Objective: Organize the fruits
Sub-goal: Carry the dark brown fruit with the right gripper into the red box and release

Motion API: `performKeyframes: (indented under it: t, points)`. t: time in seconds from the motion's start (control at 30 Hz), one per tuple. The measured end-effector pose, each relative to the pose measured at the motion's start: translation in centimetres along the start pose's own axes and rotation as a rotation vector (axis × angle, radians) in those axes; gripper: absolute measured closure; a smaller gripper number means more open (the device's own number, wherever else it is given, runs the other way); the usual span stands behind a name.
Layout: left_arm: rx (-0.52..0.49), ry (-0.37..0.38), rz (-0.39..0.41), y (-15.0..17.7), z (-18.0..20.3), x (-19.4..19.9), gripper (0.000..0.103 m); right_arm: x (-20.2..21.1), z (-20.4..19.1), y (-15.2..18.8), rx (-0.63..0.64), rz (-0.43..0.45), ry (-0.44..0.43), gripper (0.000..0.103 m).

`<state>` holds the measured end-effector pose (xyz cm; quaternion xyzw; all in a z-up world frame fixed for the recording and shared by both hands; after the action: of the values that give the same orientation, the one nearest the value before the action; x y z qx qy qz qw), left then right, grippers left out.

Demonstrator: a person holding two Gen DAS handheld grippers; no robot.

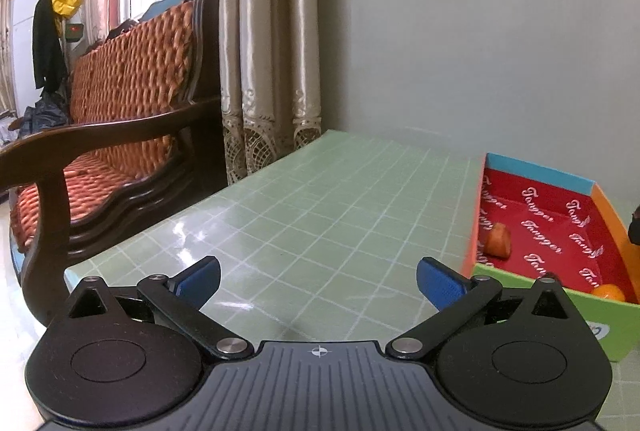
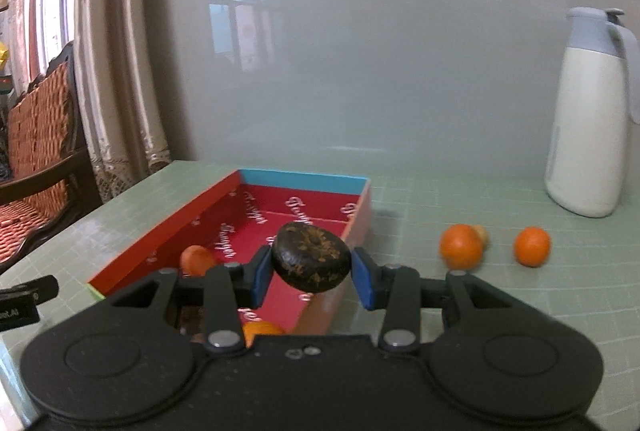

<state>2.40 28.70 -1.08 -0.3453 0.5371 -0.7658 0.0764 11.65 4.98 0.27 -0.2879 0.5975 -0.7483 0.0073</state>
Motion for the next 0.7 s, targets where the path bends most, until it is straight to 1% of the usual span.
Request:
performKeyframes:
  t: [0.23,0.47,0.53,0.57,0.6,0.7]
  points:
    - [0.0,-0.008,-0.003,-0.1,-0.4,-0.2,0.0,-0.7,-2.6,-0.1,0.057,0.0,-0.028,0.062]
    - [0.0,-0.009,-0.001,-0.2,-0.7,-0.1,0.0,-1.4,-3.9,0.1,0.08,-0.011,-0.036,0.062]
    - [0.0,-0.012,-0.003,-0.2,-0.8,-0.1,0.0,-1.6,-4.2,0.2,0.105,-0.018,-0.016,0.06]
    - [-0.001,-0.012,-0.004,-0.1,-0.9,-0.2,0.0,-1.5,-4.3,0.2,0.115,-0.018,-0.006,0.057]
    - [-0.002,-0.013,-0.004,-0.1,-0.9,-0.2,0.0,-1.5,-4.3,0.2,0.116,-0.013,-0.006,0.052]
    - [-0.002,-0.012,-0.005,-0.1,-0.7,-0.2,0.0,-1.0,-3.8,0.0,0.099,0.004,-0.005,0.052]
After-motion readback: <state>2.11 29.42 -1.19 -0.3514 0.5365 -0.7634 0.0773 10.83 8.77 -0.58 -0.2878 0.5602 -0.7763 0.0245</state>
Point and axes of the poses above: each gripper's, at about its wrist camera, not at the fingertips, and x roughly against the way its jaws point, z to its right, y to its underside, the point moved 4 cm from there along -x, roughly the way its jaws point, and after that the axes turned 14 degrees about x, right-handed, at the moved point
